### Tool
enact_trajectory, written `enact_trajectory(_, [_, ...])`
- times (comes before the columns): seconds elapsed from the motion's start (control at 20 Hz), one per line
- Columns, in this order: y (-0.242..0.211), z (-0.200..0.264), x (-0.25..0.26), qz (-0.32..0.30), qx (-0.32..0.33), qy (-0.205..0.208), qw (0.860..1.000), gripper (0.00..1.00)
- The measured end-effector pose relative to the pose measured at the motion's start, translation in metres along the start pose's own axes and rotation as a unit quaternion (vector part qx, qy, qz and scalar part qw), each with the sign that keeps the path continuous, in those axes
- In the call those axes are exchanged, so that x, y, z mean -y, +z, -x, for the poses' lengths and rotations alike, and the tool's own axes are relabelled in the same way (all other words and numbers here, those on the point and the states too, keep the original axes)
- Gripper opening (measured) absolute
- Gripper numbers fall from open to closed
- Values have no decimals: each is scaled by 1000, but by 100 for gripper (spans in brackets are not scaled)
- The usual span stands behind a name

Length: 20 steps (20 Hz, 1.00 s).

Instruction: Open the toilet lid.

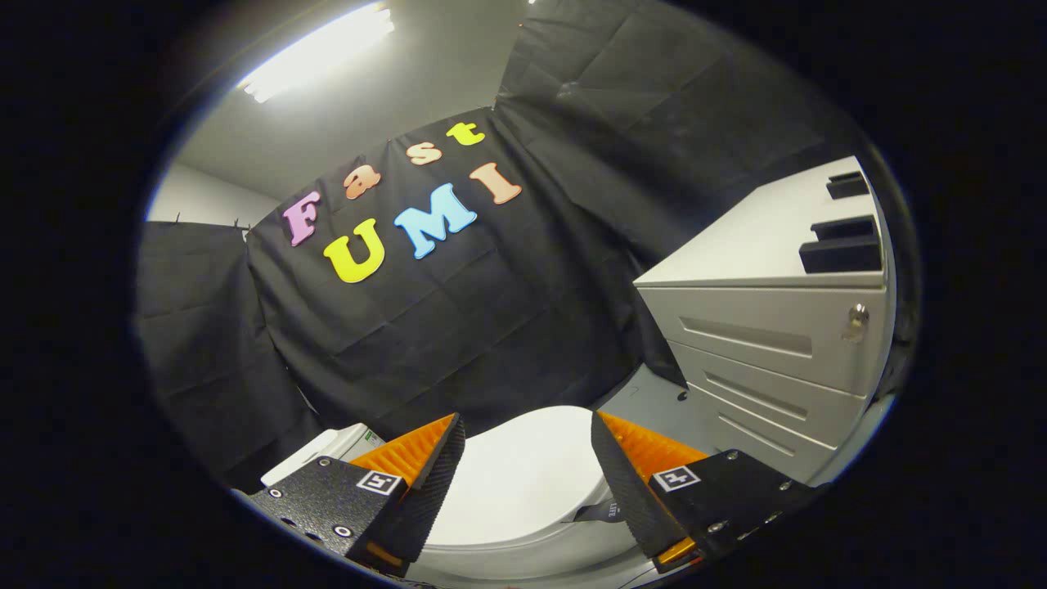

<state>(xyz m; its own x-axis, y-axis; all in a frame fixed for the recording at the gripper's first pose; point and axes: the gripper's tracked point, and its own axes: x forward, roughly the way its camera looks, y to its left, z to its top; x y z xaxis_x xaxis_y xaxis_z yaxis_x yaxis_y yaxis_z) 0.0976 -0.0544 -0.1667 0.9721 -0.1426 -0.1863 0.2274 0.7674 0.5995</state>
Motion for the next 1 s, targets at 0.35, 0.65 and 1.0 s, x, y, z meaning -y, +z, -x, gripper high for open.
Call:
enact_trajectory(0.35, [-48, -19, 29, -95, -34, -35, 994, 95])
enact_trajectory(0.65, [-89, -23, 61, -131, -62, -78, 986, 95])
enact_trajectory(1.0, [-105, -22, 83, -208, -66, -86, 972, 95])
